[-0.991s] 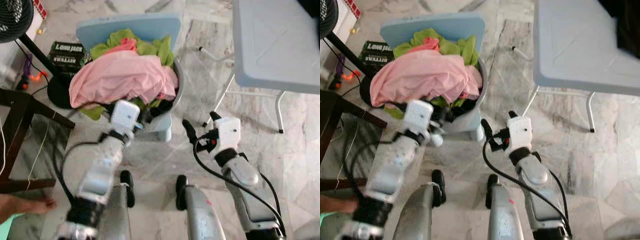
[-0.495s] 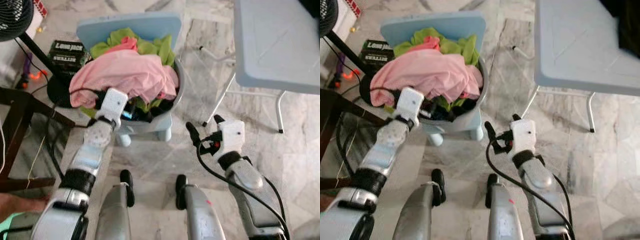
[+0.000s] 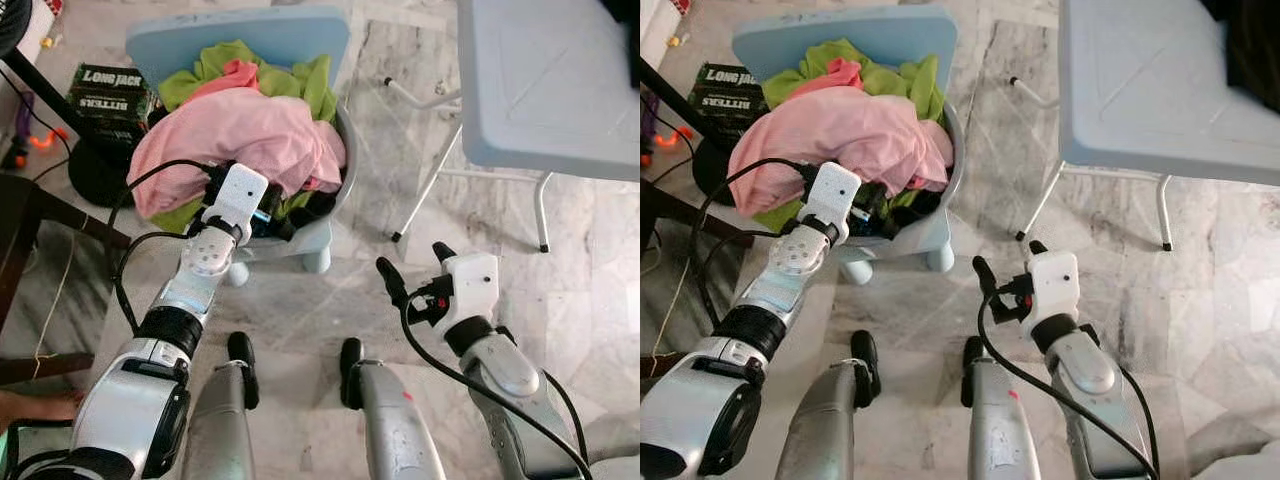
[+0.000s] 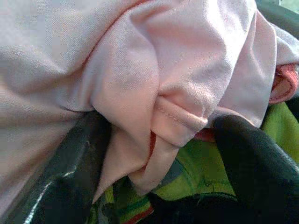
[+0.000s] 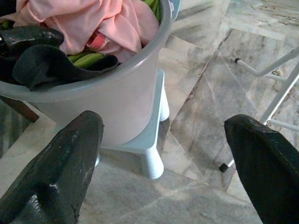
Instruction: Hang hanger
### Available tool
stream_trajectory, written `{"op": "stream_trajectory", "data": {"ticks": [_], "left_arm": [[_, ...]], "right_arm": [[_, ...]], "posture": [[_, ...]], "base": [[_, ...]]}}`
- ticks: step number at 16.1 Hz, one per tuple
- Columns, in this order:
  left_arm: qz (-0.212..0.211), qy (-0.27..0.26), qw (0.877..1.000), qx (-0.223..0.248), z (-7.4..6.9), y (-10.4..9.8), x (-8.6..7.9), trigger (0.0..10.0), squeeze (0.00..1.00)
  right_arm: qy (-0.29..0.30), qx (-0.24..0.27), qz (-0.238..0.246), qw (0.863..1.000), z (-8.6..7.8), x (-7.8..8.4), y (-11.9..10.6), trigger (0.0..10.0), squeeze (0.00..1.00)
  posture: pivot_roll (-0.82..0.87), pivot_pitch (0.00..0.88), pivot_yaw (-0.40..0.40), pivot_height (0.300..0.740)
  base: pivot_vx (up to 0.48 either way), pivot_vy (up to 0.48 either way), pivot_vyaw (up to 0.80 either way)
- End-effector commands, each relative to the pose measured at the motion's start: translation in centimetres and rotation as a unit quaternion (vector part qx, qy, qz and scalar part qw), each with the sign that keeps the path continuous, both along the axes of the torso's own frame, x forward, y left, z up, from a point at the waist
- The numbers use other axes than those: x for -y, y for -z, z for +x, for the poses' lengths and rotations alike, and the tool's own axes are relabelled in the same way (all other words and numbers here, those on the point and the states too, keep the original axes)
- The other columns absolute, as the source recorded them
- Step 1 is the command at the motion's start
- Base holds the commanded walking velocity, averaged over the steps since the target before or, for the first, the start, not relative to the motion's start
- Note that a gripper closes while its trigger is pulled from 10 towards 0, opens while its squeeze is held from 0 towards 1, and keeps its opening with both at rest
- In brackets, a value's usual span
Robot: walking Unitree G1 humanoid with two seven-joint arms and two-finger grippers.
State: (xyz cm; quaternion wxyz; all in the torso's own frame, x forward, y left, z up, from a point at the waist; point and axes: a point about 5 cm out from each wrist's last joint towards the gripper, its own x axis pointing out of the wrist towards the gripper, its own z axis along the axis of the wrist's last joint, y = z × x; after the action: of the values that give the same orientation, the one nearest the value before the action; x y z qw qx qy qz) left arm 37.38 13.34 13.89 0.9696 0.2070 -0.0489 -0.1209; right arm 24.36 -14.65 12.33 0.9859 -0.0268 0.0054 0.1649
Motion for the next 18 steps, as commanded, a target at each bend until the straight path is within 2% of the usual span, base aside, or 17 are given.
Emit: {"op": "stream_trajectory", "data": {"ticks": [1,7,9,12,18], "left_arm": [[0.001,-0.004,1.000,-0.008,-0.3,0.9,0.0,0.0,0.00],[-0.013,-0.052,0.996,0.065,0.1,-0.9,-1.1,0.0,0.00],[-0.030,-0.040,0.995,0.083,0.2,-1.6,-0.8,0.0,0.00],[-0.070,-0.047,0.994,0.062,0.5,-1.4,-0.9,0.0,0.00],[-0.079,-0.028,0.994,0.068,0.7,-1.9,-0.8,0.0,0.00]], "right_arm": [[-0.002,-0.009,-0.005,1.000,-0.5,0.1,0.2,10.0,0.00],[-0.014,-0.006,-0.014,1.000,0.1,-0.1,0.0,10.0,0.00],[-0.013,-0.006,-0.016,1.000,0.1,0.0,0.1,10.0,0.00],[-0.015,-0.002,-0.015,1.000,0.4,-0.3,0.1,10.0,0.00],[-0.013,-0.002,-0.013,1.000,0.6,-0.6,0.3,10.0,0.00]], "posture": [[-0.23,0.508,-0.086,0.740],[-0.21,0.501,-0.085,0.740],[-0.21,0.494,-0.080,0.740],[-0.21,0.485,-0.070,0.740],[-0.19,0.482,-0.062,0.740]], "base": [[0.000,0.000,0.00],[0.000,0.000,0.00],[0.000,0.000,0.00],[0.000,0.000,0.00],[0.000,0.000,0.00]]}}
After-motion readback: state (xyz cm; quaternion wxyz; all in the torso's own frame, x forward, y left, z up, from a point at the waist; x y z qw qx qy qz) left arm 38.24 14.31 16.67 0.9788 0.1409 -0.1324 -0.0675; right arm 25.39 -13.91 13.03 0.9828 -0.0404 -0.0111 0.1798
